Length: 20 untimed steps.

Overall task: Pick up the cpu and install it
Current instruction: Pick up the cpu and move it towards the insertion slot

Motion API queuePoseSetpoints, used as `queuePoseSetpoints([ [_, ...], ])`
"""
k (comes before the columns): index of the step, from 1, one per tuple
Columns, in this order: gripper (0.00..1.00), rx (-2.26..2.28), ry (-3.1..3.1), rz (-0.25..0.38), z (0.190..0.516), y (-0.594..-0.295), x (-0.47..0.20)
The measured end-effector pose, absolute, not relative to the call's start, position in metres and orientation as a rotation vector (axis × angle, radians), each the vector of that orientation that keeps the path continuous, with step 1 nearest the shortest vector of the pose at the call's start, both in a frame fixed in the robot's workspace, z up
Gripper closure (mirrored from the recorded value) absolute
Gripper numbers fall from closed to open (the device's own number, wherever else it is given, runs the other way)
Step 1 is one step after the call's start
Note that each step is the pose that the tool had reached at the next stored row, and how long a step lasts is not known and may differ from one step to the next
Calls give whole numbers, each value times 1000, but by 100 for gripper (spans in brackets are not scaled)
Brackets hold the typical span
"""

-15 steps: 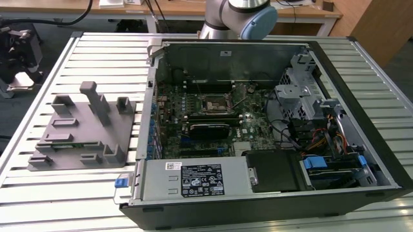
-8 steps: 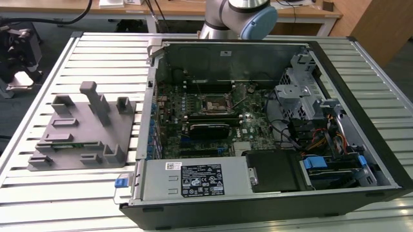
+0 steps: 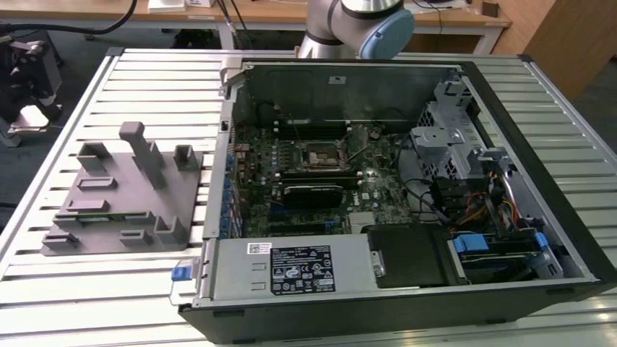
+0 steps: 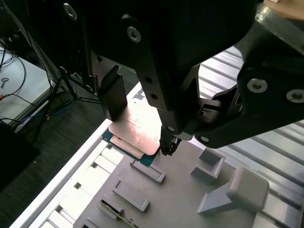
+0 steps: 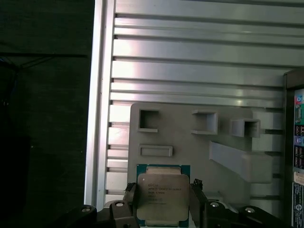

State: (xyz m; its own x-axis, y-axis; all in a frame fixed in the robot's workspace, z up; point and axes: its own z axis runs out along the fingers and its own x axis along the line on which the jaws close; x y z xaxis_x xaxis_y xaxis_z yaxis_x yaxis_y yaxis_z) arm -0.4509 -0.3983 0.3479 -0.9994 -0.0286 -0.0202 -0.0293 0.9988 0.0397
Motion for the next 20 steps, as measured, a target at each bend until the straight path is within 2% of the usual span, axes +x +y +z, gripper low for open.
queuePoseSetpoints([
  [20,47,-45,3121,62,354,-398,-451],
])
